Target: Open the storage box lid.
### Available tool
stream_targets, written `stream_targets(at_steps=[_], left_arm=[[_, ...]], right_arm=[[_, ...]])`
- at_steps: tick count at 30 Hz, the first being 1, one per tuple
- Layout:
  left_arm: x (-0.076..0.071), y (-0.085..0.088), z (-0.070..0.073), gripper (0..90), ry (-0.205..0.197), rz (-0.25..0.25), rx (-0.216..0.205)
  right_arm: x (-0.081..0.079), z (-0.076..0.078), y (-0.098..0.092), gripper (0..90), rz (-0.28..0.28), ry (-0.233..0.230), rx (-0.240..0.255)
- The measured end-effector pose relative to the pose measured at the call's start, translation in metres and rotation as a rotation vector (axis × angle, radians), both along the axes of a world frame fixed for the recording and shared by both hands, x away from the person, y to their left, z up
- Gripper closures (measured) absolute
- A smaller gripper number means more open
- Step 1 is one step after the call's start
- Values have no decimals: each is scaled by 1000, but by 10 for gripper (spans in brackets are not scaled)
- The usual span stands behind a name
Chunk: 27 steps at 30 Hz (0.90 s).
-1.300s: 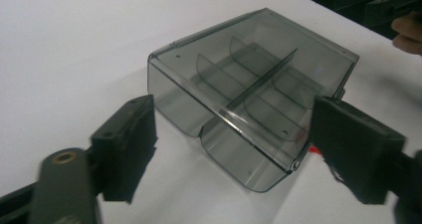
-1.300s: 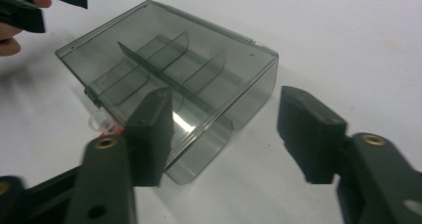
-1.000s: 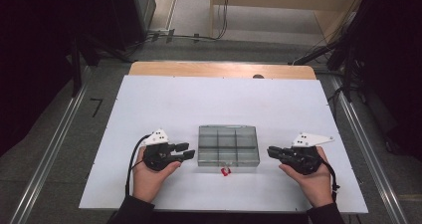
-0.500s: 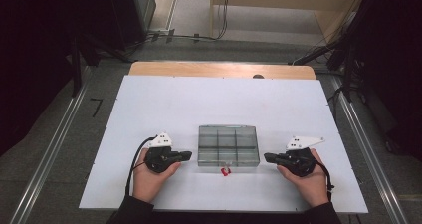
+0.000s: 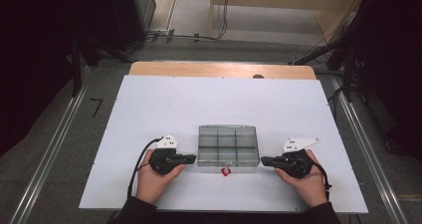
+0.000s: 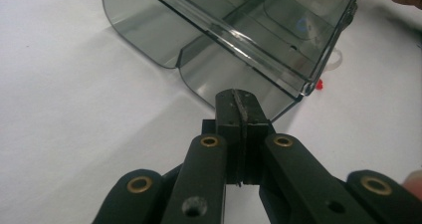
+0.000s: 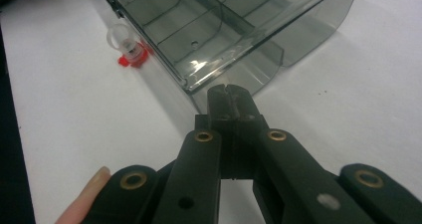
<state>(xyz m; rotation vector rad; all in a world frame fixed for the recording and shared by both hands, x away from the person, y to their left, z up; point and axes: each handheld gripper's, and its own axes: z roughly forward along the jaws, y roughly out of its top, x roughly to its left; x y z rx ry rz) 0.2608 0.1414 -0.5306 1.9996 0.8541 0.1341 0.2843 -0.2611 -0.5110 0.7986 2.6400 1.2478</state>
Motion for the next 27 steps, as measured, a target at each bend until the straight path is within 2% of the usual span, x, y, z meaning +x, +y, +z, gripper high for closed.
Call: stream_targets(at_steps=[27], left_arm=[[-3,1,4,900,-4,-10,-41]], right_arm=[[-3,4,2,883,22,5,22]])
